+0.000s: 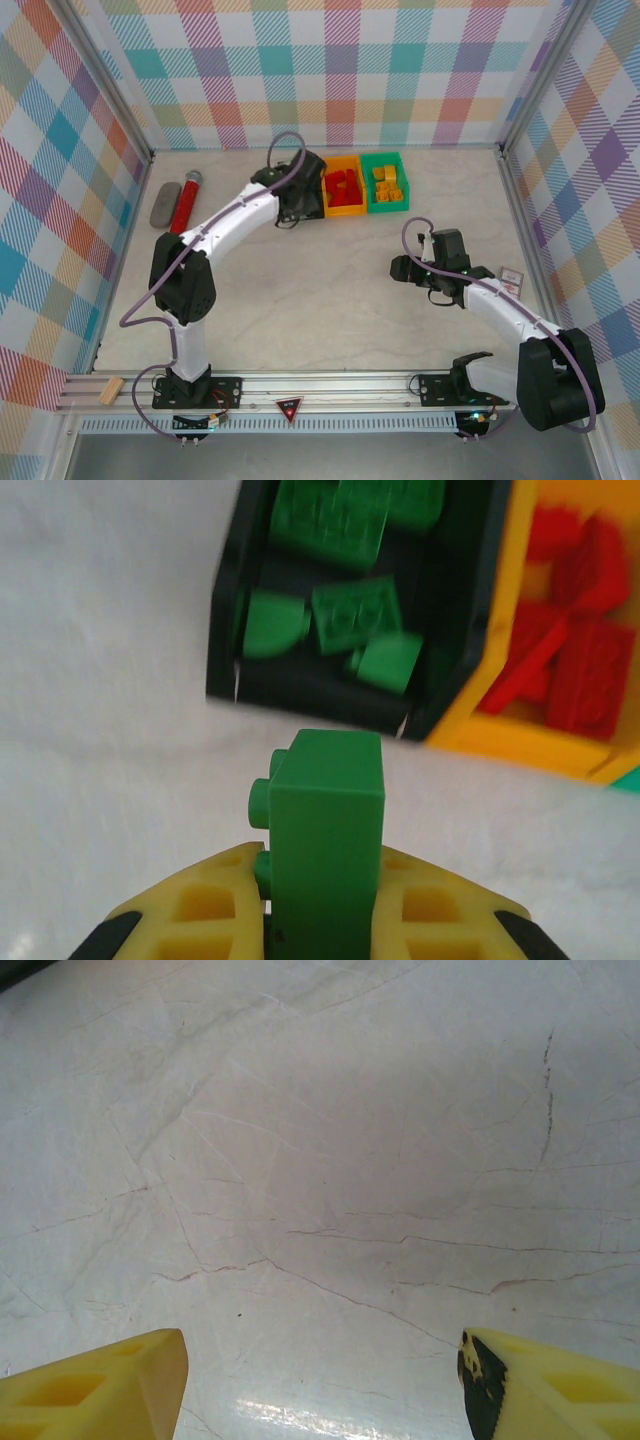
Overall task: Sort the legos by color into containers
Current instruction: Place the lego in the container, then reset both arms
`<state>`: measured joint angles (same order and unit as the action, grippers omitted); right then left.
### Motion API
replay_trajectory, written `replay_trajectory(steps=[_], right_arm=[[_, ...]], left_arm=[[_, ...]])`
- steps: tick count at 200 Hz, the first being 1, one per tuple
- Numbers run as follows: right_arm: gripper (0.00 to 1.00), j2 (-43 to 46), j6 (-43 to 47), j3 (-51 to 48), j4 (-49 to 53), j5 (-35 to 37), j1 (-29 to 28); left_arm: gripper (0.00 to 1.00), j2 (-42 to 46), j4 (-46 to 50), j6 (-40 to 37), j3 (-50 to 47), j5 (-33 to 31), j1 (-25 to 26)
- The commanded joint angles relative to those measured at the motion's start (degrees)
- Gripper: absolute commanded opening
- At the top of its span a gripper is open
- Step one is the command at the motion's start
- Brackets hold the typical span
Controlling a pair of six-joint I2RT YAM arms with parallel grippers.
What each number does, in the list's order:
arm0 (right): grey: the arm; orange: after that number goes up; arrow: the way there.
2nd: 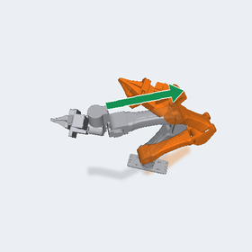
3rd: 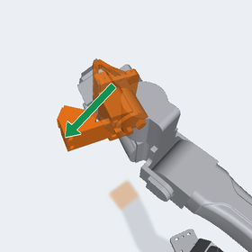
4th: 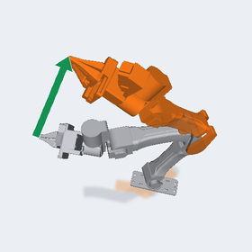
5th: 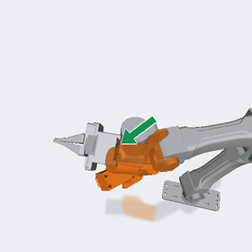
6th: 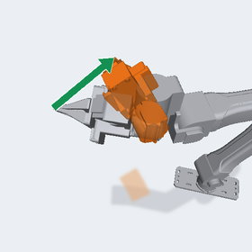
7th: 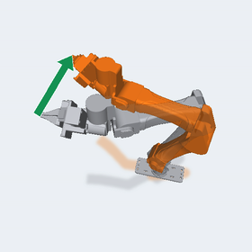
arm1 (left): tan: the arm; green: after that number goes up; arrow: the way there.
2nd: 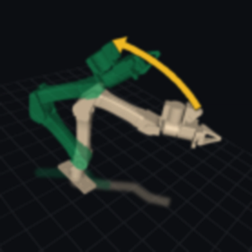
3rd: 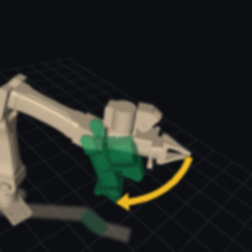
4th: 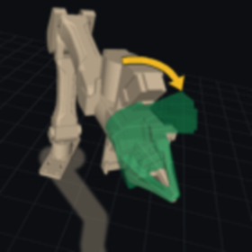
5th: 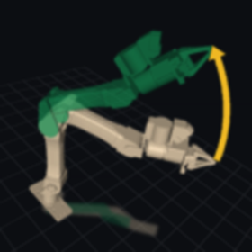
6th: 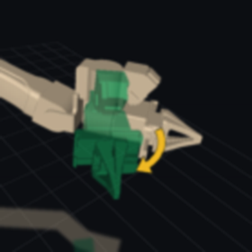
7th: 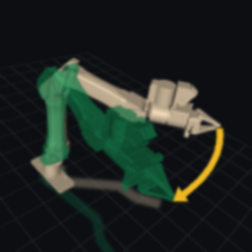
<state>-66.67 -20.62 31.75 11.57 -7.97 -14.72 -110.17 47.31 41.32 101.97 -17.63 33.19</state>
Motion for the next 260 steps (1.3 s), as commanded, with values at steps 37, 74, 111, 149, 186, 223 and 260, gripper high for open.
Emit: replay_trajectory(steps=[37,74,111,149,186,223,260], right_arm=[[0.72,1.81,-1.09,-1.33,-1.82,0.73,-0.4],[0.73,1.64,-1.09,-1.33,-1.93,0.75,-0.4],[0.73,1.24,-1.12,-1.18,-1.96,0.73,-0.4],[0.74,0.35,-1.17,-0.91,-1.77,0.76,-0.44],[0.75,0.01,-1.15,-0.61,-1.42,0.67,-0.39],[0.76,-0.16,-0.74,0.54,-0.08,0.33,-0.4],[0.77,-2.16,-0.13,5.07,2.78,2.78,-0.4]], left_arm=[[0.14,-11.29,-4.03,-14.7,13.43,4.93,-7.48],[0.16,-18.78,-3.08,-17.62,22.88,7.75,-8.84],[0.58,-20.61,-0.18,-17.8,26.78,7.65,-8.93],[0.74,-9.47,-9.89,-15.57,10.77,11.96,-8.89],[0.74,10.09,-25.32,-13.3,-17.31,12.88,-8.85],[0.73,30.52,-33.11,-13.26,-40.07,7.92,-8.93],[0.76,43.32,-29.01,-16.85,-52.46,1.25,-9.09]])
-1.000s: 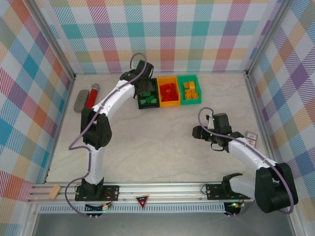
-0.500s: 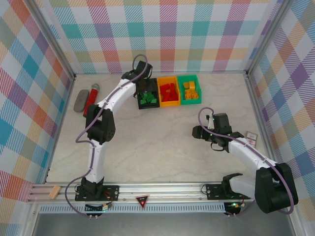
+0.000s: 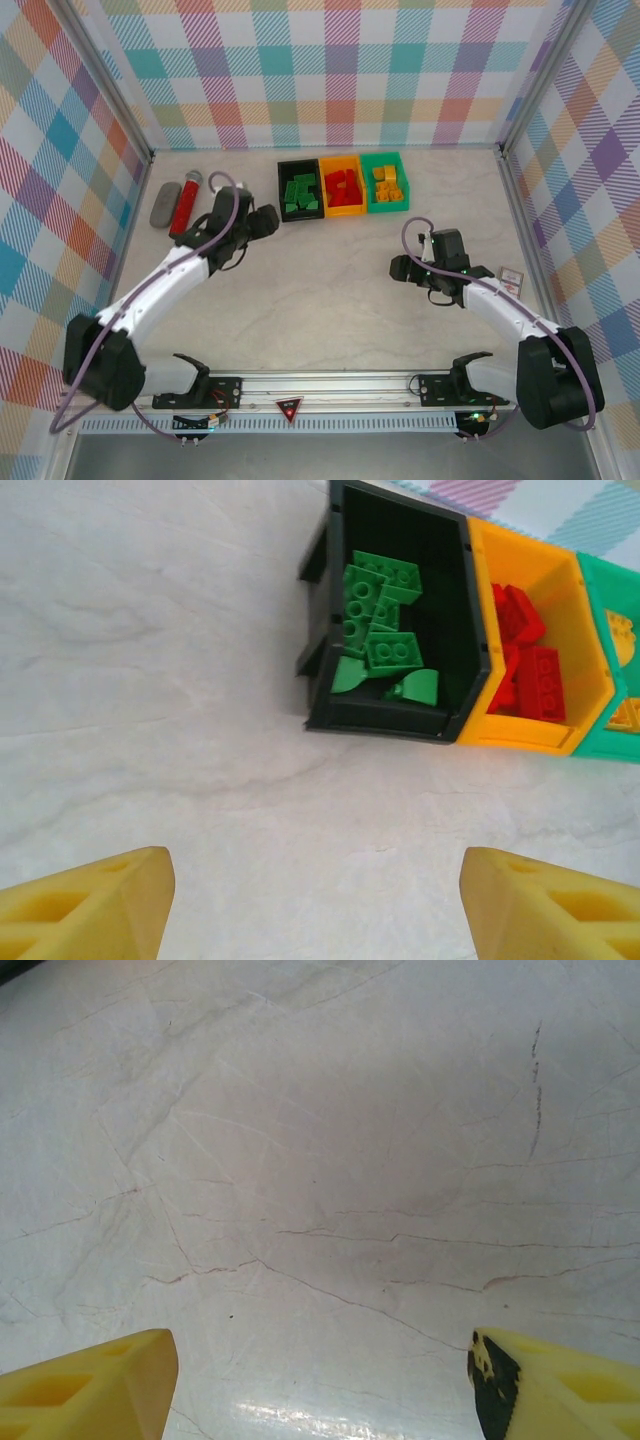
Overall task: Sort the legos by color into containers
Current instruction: Reset both arms
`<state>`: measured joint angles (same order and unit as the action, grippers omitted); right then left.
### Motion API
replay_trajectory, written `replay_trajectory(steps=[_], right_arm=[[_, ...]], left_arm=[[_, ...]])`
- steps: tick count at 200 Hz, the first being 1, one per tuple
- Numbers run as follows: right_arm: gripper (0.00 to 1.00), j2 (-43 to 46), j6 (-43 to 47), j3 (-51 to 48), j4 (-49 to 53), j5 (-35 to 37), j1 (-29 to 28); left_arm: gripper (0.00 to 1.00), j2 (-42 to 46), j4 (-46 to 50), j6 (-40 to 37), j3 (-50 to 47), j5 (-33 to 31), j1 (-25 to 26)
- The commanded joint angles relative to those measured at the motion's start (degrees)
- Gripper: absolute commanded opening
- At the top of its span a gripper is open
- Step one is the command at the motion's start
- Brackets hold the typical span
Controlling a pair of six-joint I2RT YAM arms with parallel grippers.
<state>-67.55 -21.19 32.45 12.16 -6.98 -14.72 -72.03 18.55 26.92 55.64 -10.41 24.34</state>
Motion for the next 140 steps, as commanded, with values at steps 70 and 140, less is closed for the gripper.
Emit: replay_trajectory(steps=[70,140], right_arm=[[0.79,2.6,1.48,19.37,11.18,8.79,-0.31],[0.99,6.28,3.98,15.75,2.42,37.28,-0.21]], left_arm=[[0.96,23.73,3.79,0.18,-17.15,-21.56,-1.4],[1.0,31.62,-12.02,-14.53,-26.54,-35.09,-1.92]])
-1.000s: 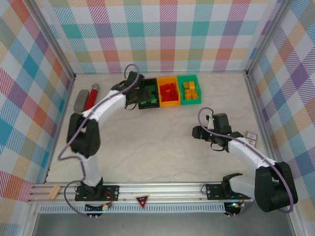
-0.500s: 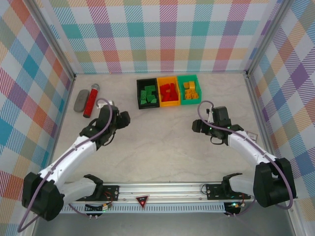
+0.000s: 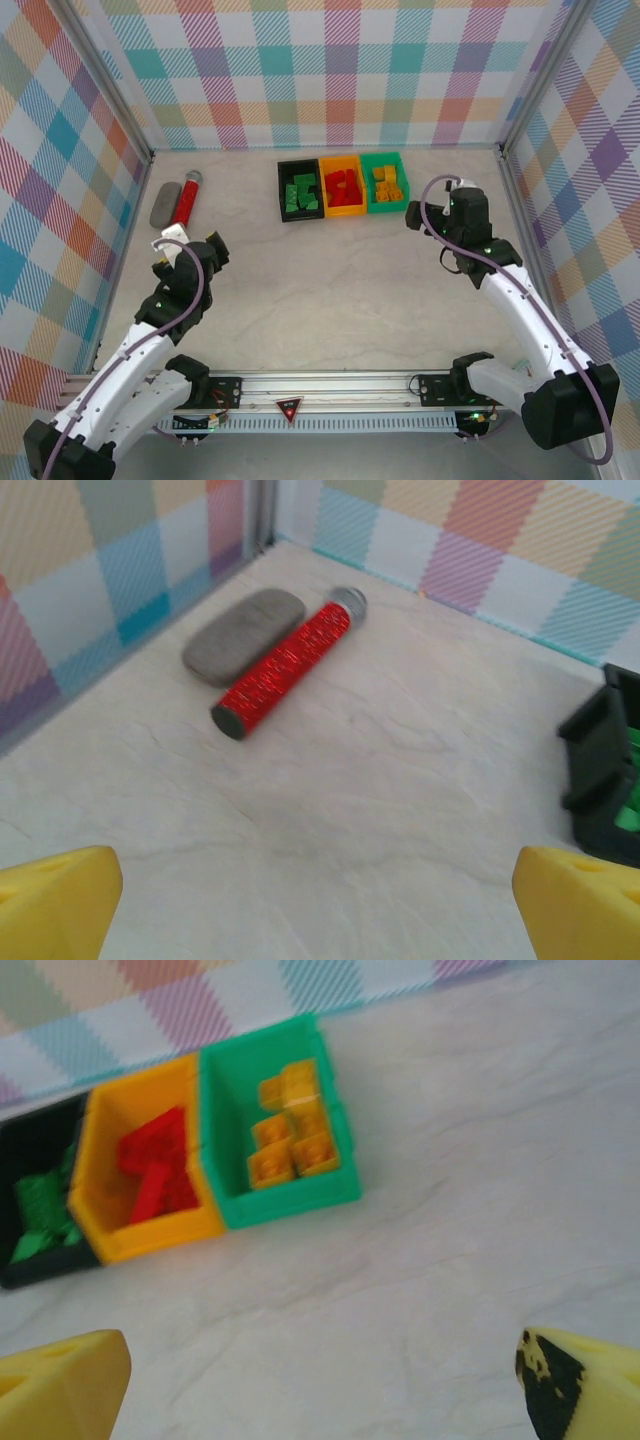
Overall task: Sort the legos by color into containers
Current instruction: Reset both arms
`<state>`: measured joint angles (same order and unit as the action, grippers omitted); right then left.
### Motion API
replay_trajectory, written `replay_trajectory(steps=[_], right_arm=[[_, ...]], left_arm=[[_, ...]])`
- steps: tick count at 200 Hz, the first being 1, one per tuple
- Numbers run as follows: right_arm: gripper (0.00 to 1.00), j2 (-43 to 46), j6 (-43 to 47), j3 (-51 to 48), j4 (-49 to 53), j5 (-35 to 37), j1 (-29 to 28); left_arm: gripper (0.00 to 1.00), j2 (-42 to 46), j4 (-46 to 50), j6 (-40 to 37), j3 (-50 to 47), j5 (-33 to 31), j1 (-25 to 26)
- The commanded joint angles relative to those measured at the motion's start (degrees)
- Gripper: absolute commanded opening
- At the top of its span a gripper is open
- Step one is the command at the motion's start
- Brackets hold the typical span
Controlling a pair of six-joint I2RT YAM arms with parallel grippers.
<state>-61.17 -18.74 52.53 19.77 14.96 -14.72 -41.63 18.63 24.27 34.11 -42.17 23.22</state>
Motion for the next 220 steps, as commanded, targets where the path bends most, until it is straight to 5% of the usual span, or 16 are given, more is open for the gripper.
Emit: replay_trajectory(steps=[1,26,62,104,148,182,200,220], right_arm=[[0.99,-0.14,1.57,-4.66,-5.66,15.79,-0.22],[0.99,-1.32,6.33,-10.69,-16.57,20.65,0.21],[0.99,-7.91,20.82,-18.68,-36.43,13.33,1.16],[0.99,-14.27,22.05,-22.27,-46.14,7.49,4.04],[0.99,-21.19,18.92,-26.04,-58.8,10.77,5.22],[0.99,-23.6,20.09,-28.69,-65.31,6.44,5.52],[0.99,-23.38,21.29,-29.72,-66.97,3.08,5.79],[0.99,-22.99,21.26,-31.1,-68.67,-1.95,7.22]], left_arm=[[1.0,1.16,-12.43,-12.37,-5.28,-3.3,-0.81],[1.0,-1.78,-26.8,-19.38,-12.49,-6.92,-1.61],[1.0,-9.37,-41.0,-19.34,-17.9,-2.7,-5.21],[1.0,-24.26,-59.68,-22.28,-19.86,-0.45,-9.13],[1.0,-38.65,-76.68,-22.9,-19.52,7.5,-12.58],[1.0,-43.98,-75.21,-25.98,-16.57,18.92,-13.56],[1.0,-50.87,-83.23,-28.34,-16.44,22.03,-13.94],[1.0,-48.96,-71.44,-26.06,-12.36,23.0,-15.02]])
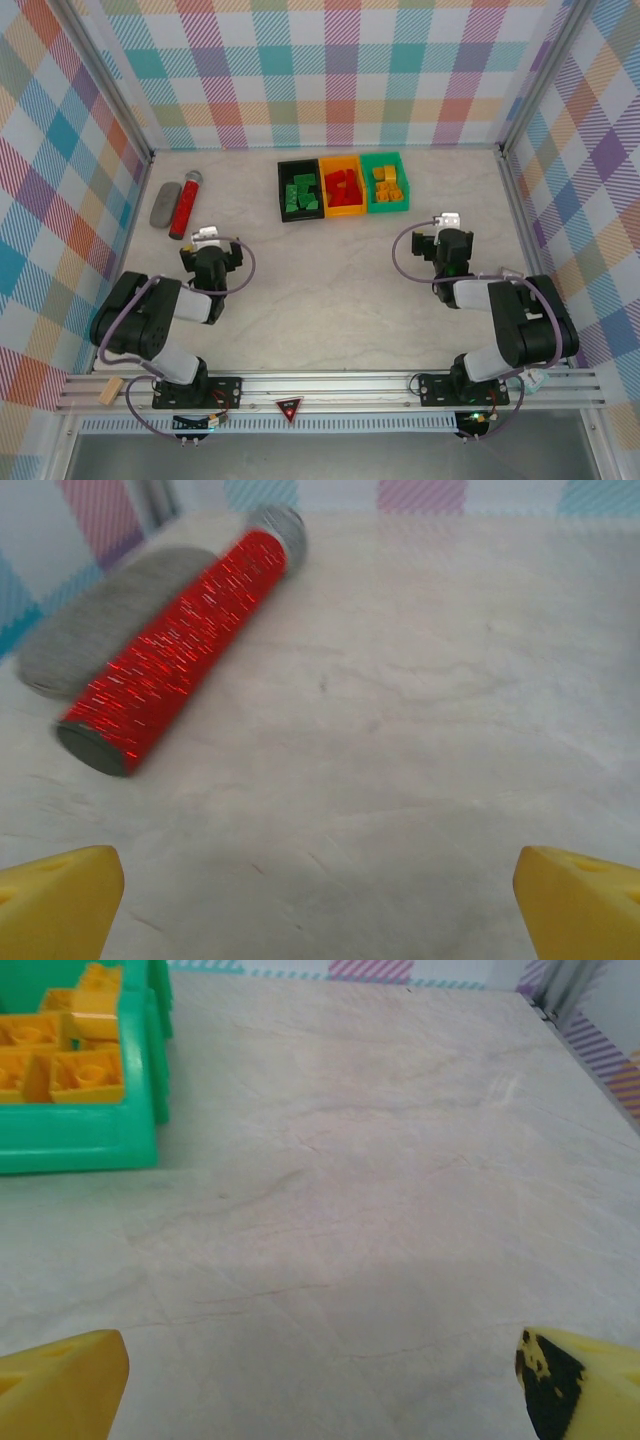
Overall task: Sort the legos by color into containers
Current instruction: Reset both arms
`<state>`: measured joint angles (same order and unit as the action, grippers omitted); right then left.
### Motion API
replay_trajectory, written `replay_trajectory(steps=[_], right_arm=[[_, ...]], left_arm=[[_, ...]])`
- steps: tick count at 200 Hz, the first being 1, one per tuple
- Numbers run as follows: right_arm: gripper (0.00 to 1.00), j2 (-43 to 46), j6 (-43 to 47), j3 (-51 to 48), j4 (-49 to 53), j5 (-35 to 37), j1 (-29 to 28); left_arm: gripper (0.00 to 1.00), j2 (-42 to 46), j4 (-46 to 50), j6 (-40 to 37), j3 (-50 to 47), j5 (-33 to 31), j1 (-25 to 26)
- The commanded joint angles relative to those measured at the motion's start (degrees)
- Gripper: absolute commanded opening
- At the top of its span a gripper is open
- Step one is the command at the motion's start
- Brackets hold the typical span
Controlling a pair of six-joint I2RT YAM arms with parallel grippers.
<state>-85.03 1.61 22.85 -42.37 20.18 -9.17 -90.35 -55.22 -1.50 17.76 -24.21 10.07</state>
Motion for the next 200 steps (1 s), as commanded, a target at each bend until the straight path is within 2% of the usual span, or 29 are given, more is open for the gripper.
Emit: replay_trajectory(steps=[1,10,30,37,200], right_arm=[[0.99,0.9,0.89,-1.41,-6.38,-7.53,1.82],[0.99,0.64,0.42,-1.11,-5.82,-12.16,3.44],[0.99,-3.58,-0.3,-0.28,-8.37,-23.27,7.56],[0.99,-2.21,-0.82,0.44,-4.03,-24.75,8.72],[0.99,-2.66,-1.34,0.81,-4.38,-23.93,8.9]], left_arm=[[1.0,-0.48,2.36,-0.37,4.32,5.04,-1.92],[1.0,0.04,3.93,0.93,4.51,7.76,-3.47],[1.0,-0.09,4.23,1.41,4.82,7.46,-3.85],[1.0,-0.11,4.04,1.35,4.83,7.38,-3.83],[1.0,-0.05,3.89,1.29,4.83,7.36,-3.85]])
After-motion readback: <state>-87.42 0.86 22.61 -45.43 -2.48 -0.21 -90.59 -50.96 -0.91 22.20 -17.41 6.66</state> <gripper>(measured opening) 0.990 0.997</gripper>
